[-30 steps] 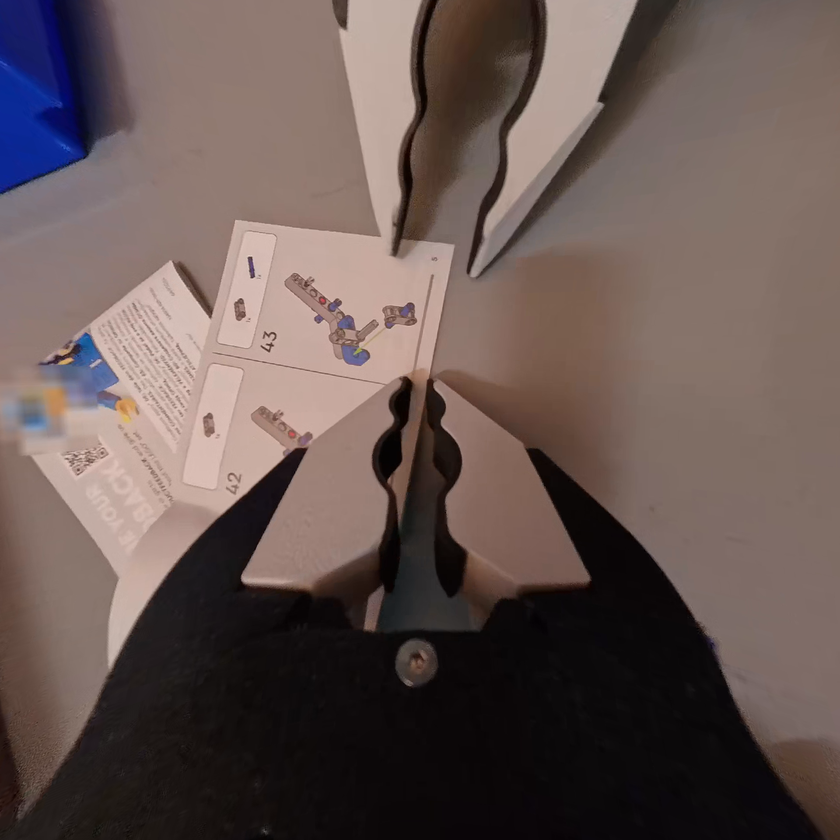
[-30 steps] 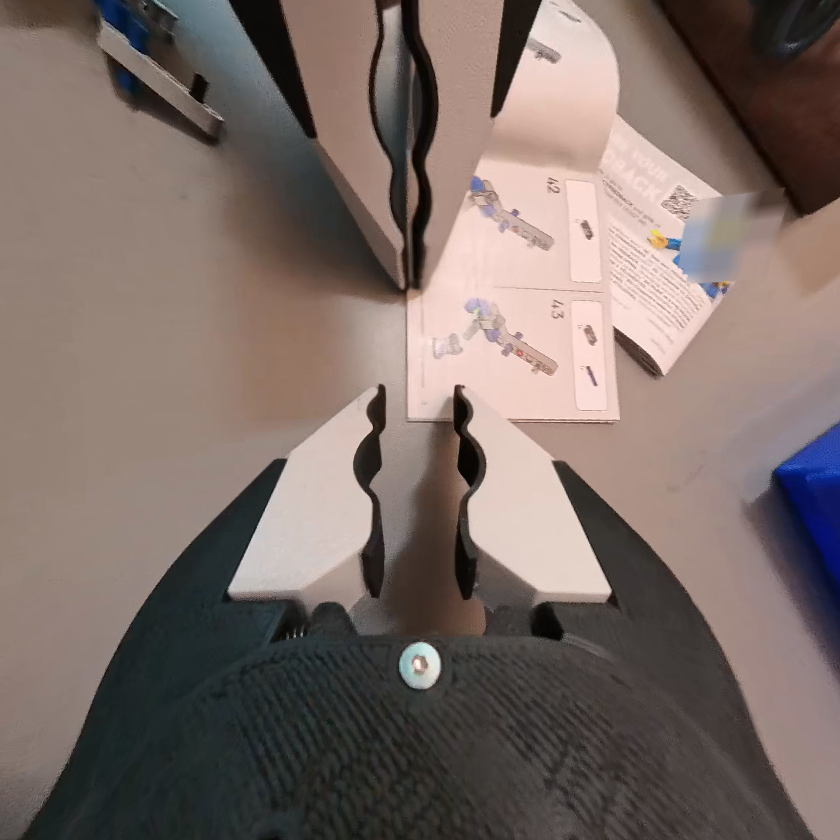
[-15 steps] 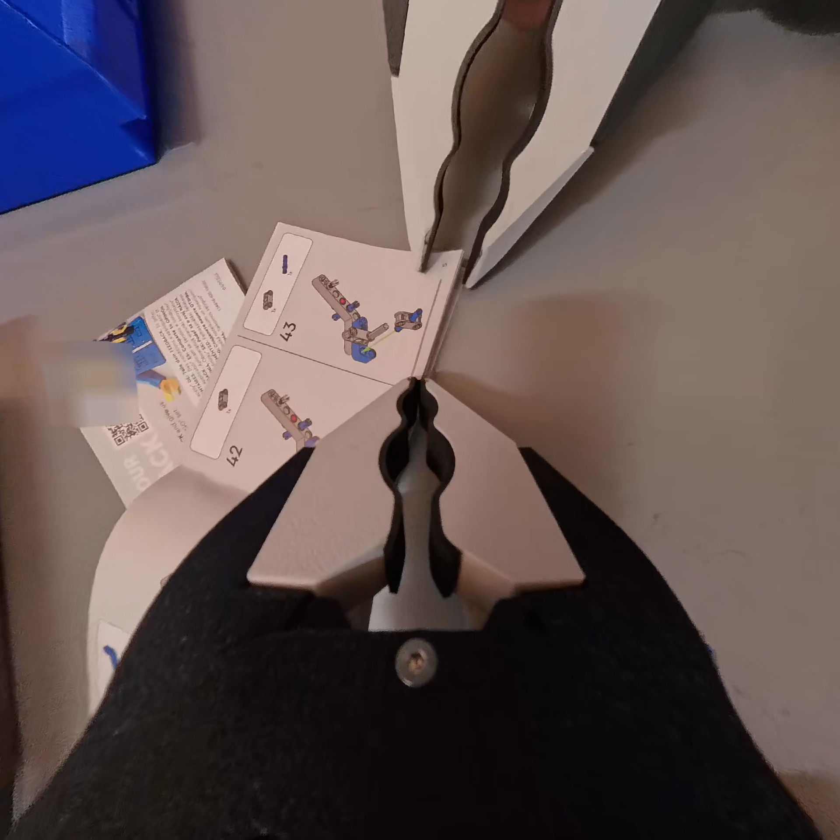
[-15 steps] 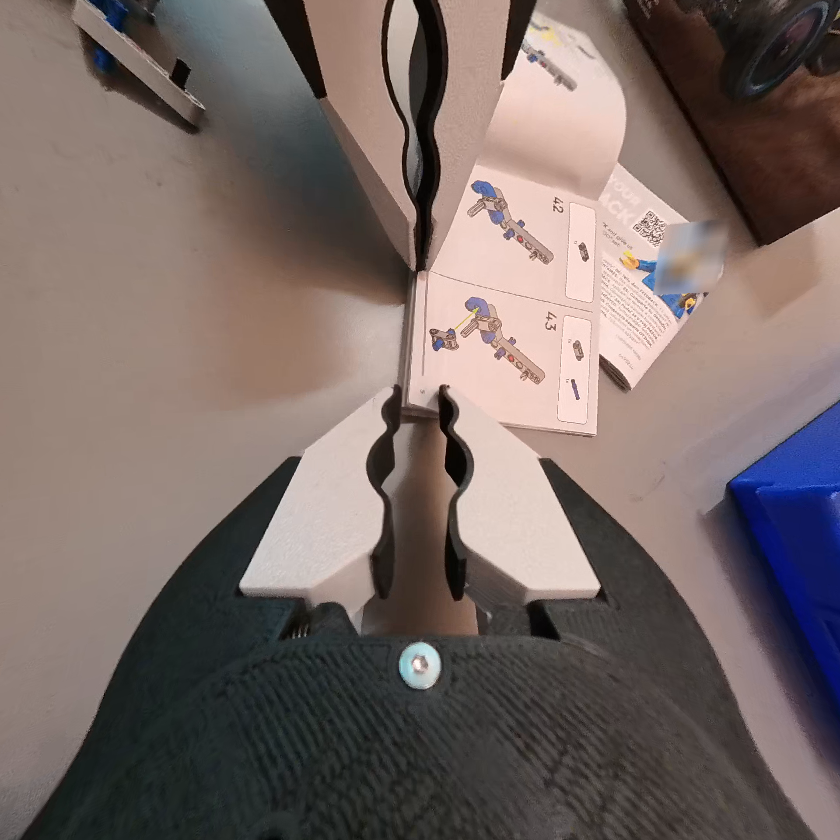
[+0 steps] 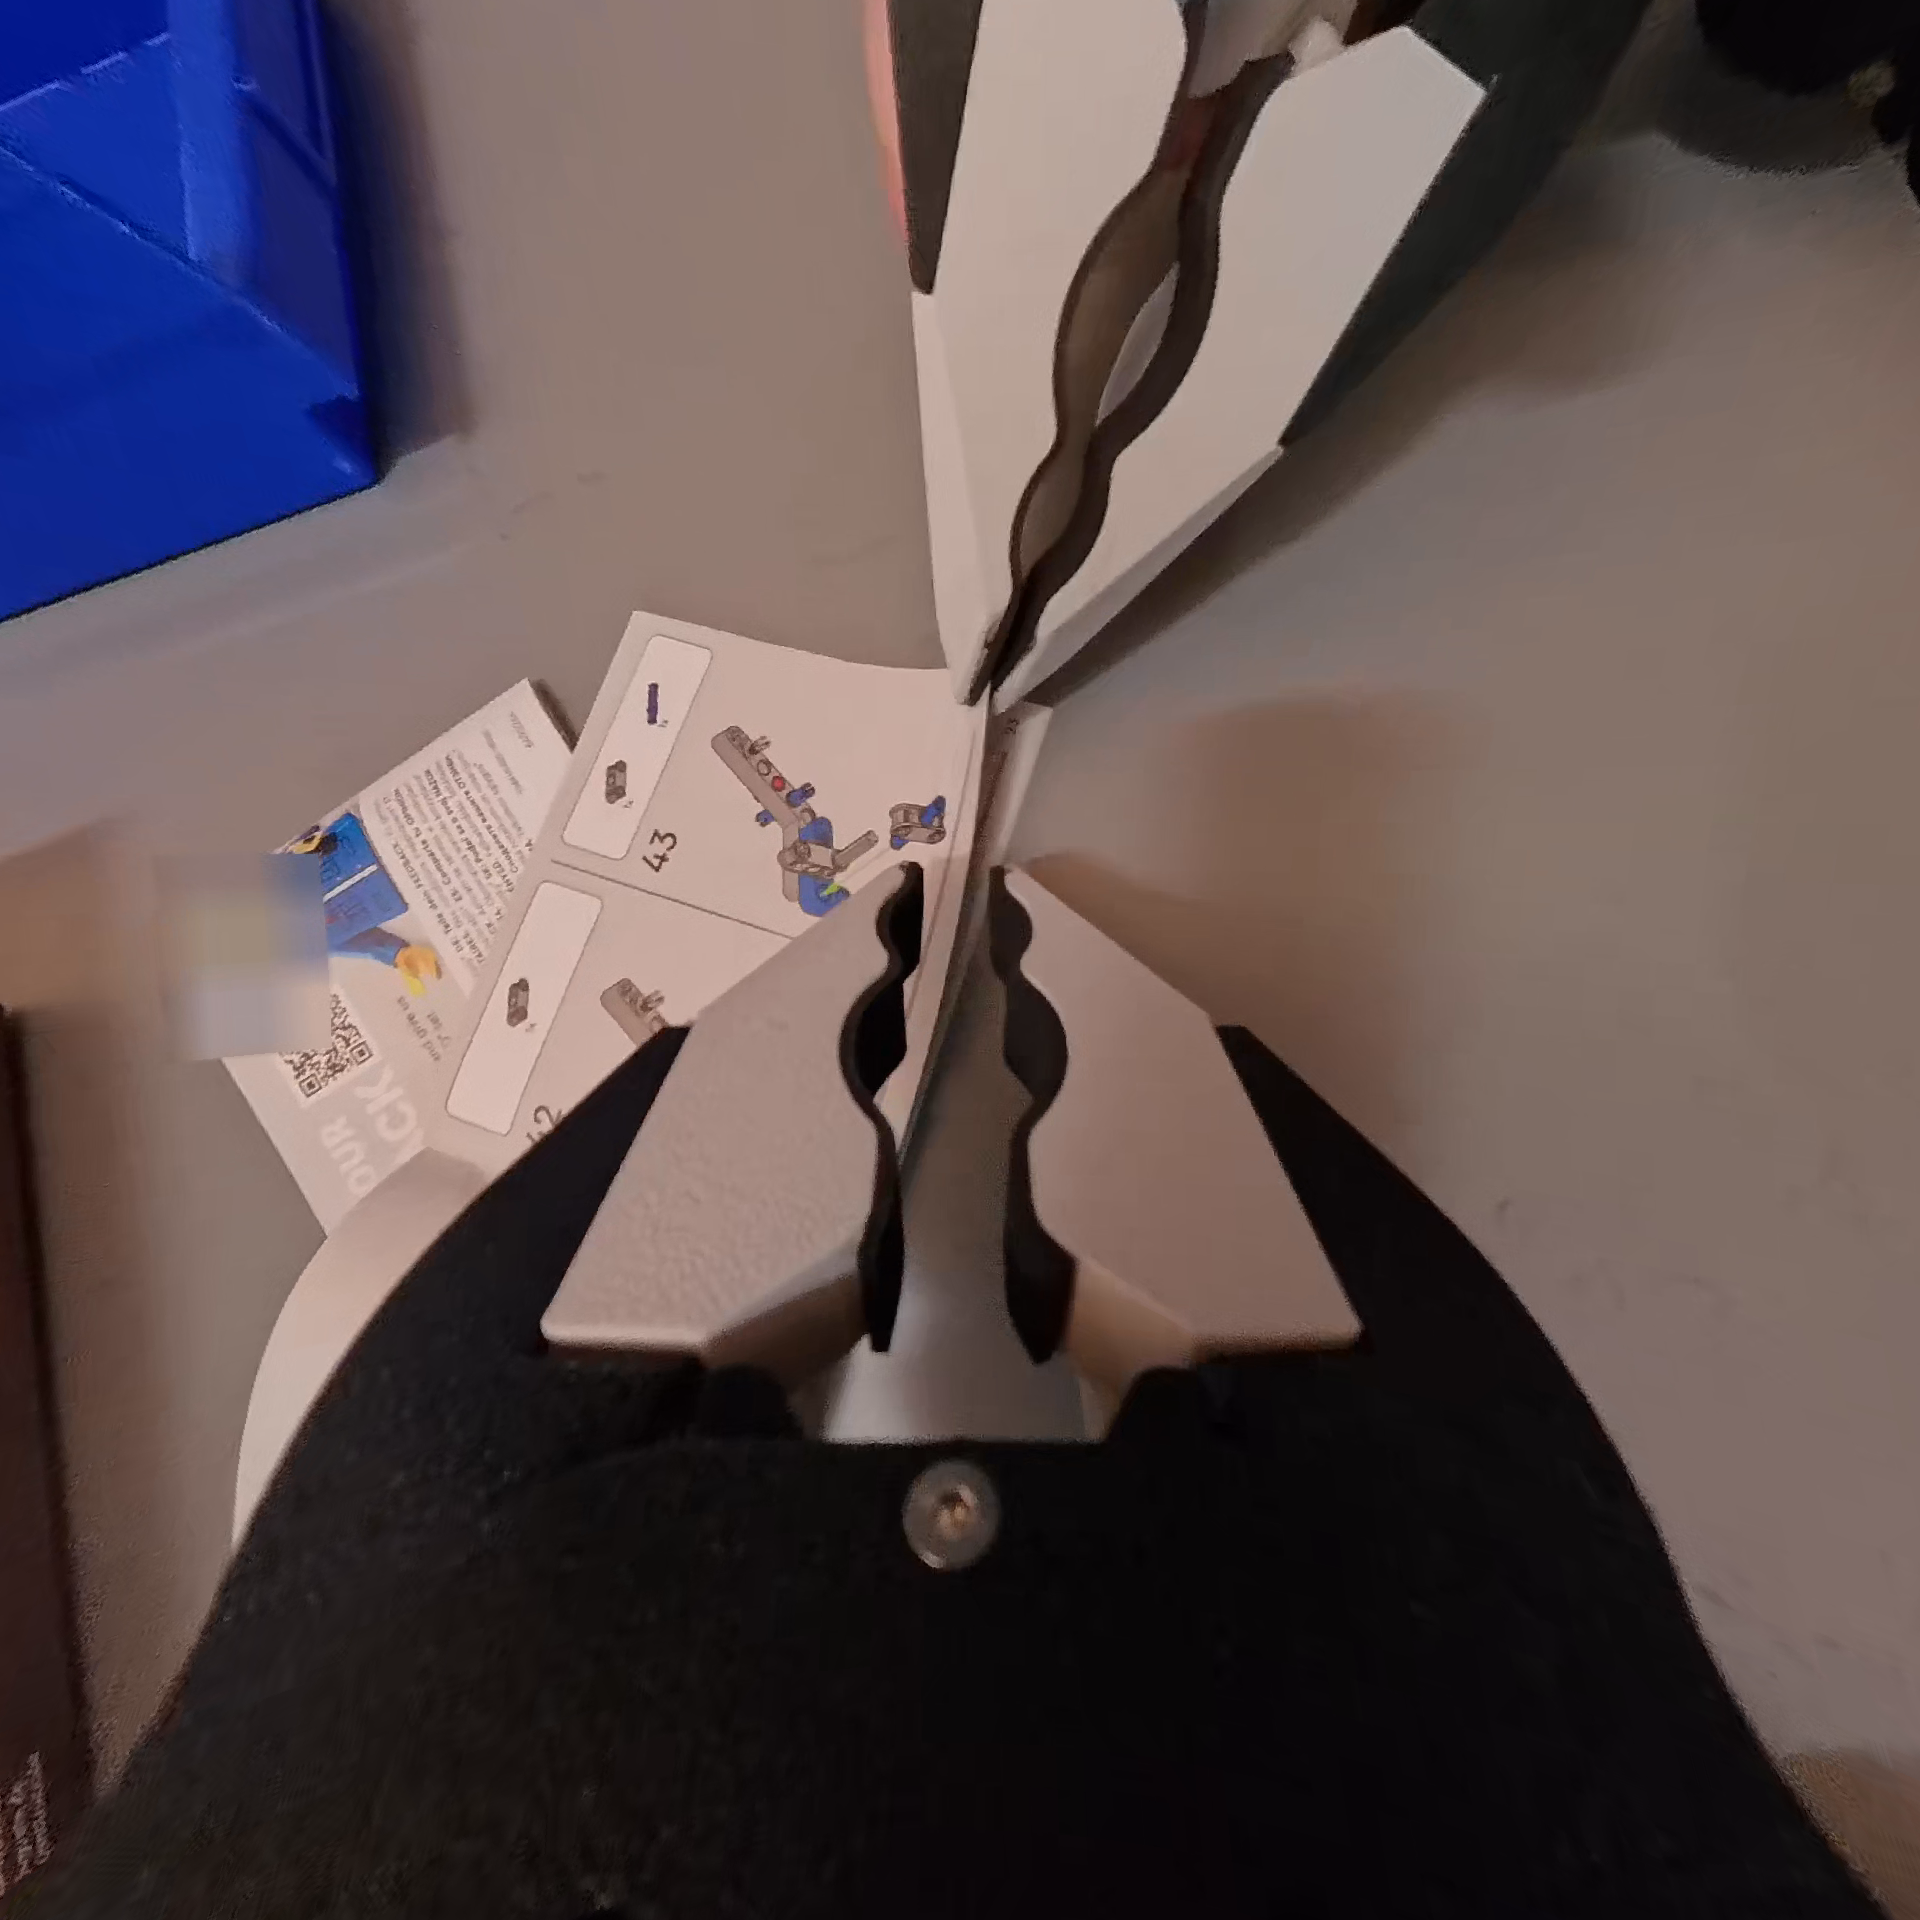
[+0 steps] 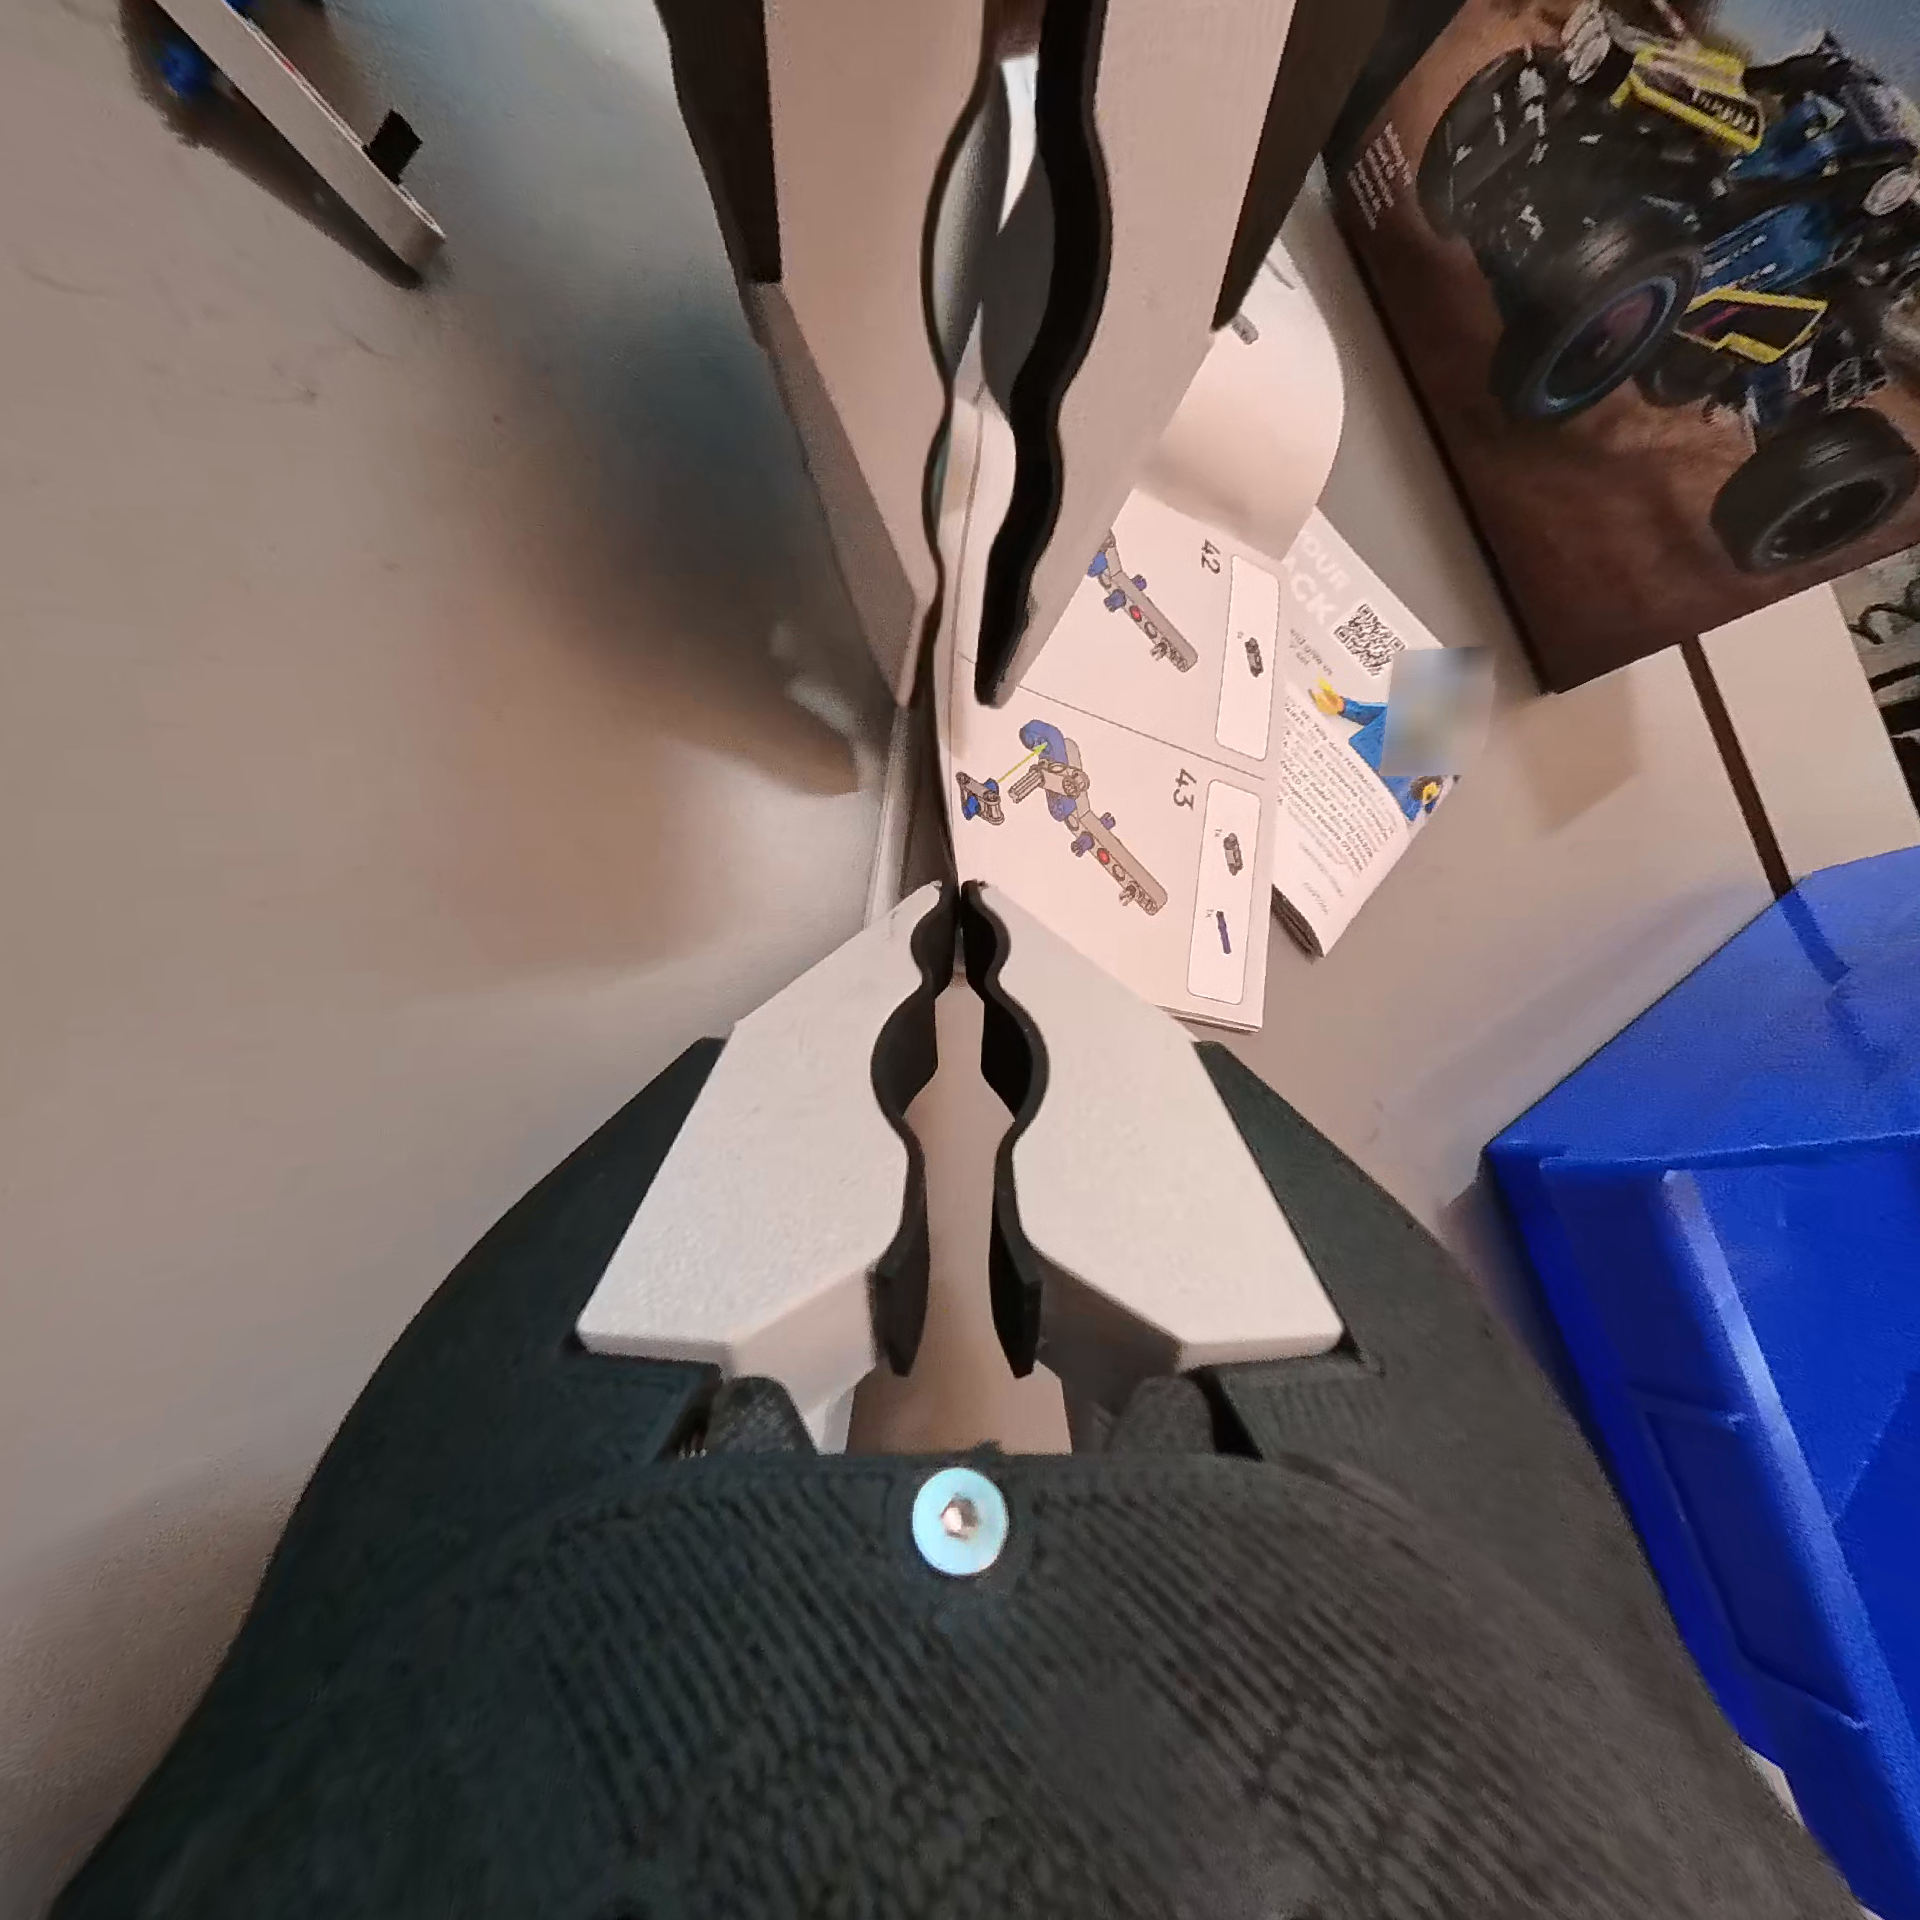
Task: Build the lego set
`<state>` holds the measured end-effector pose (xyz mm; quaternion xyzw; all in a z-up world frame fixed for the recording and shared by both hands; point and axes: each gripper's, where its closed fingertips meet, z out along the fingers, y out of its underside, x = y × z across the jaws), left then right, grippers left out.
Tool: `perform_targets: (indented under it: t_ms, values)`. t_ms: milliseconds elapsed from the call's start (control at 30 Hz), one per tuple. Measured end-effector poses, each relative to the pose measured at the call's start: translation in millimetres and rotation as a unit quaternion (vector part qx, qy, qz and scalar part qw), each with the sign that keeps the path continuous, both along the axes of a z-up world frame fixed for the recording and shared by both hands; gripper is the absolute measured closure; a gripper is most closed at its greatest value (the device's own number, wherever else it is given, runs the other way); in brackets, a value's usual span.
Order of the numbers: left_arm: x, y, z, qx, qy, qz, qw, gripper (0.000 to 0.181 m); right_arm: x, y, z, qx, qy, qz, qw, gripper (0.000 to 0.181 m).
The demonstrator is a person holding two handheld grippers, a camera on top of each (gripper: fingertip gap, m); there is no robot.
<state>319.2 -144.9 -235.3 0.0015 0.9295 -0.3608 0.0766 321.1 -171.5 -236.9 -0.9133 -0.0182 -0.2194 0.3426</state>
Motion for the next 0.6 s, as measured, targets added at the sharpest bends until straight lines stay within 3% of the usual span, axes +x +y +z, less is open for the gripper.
perform_targets:
  t_ms: [33,600]
  values:
    - [0.6,-0.6,-0.4,0.001,-0.003,0.000,1.000,0.172,0.5,0.2,1.3,0.003,-0.003,0.000,1.000,0.181]
    - [7.4,0.2,-3.9,0.012,-0.005,0.006,1.000,0.173,-1.8,0.9,-3.1,-0.003,-0.003,0.008,1.000,0.181]
